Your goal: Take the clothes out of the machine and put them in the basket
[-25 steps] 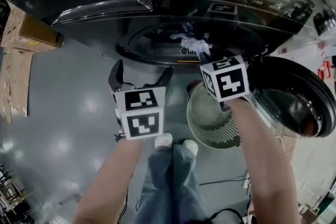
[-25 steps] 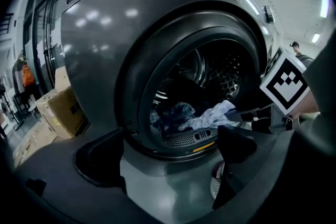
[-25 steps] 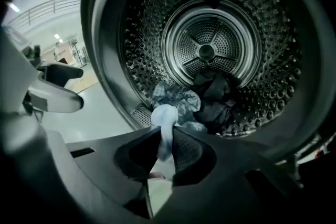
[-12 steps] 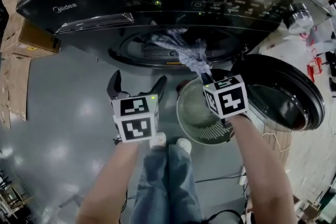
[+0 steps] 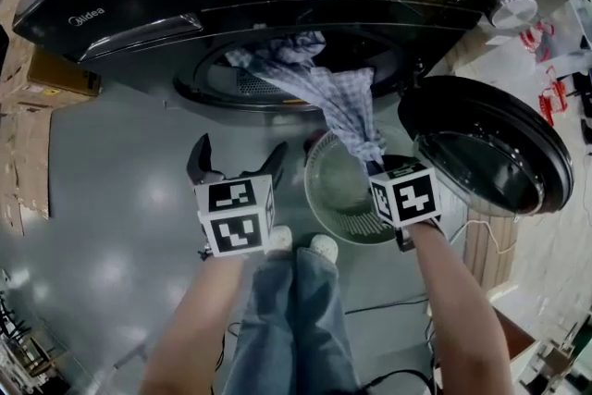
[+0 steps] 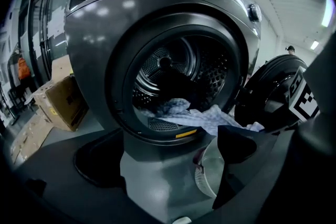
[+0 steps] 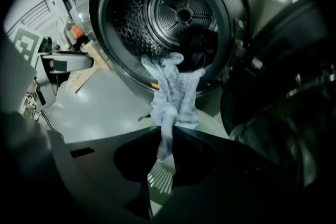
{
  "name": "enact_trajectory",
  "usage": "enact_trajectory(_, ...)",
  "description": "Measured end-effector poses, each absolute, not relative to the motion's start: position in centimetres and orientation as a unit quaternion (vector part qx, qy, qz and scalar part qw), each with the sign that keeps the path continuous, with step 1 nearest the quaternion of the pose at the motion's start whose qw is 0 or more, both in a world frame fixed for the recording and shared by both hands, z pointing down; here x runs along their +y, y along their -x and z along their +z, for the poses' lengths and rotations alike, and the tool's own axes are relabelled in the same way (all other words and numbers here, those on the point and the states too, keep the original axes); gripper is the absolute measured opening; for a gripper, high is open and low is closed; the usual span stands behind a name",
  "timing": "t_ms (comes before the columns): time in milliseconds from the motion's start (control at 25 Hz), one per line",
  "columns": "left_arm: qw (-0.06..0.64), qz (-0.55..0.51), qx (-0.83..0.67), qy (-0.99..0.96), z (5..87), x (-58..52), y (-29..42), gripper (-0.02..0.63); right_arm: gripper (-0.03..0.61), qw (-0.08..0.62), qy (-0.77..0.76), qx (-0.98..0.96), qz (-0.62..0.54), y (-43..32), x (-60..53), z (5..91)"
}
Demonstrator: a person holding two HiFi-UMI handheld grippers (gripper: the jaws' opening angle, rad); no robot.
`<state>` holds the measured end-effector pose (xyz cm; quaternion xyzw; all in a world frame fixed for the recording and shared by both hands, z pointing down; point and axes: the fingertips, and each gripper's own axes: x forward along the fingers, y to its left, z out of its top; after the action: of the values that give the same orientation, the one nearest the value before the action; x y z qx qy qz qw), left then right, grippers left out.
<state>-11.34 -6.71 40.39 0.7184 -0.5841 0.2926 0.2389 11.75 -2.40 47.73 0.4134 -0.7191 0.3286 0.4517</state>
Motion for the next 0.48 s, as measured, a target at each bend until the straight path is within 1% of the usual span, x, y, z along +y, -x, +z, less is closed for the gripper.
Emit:
enact_trajectory(320, 0.24, 0.298, -0.577, -0.722, 40.8, -6.1, 10.7, 0.561, 0.041, 0.486, -0.39, -0.63, 0.463, -13.8, 3.7, 52.0)
enact_trajectory(400, 0.24, 0.298, -0.576, -0.722, 40.9, -6.0, 10.5, 0.561, 0.041, 0.502, -0.386, -0.615, 0.47, -14.4, 4.5, 52.6)
enact_trajectory(480, 0.24, 0.297, -0.574, -0.725, 40.9, -5.9, 10.3, 0.561, 0.042, 0.535, -0.377, -0.602, 0.458, -15.2, 5.2, 53.2)
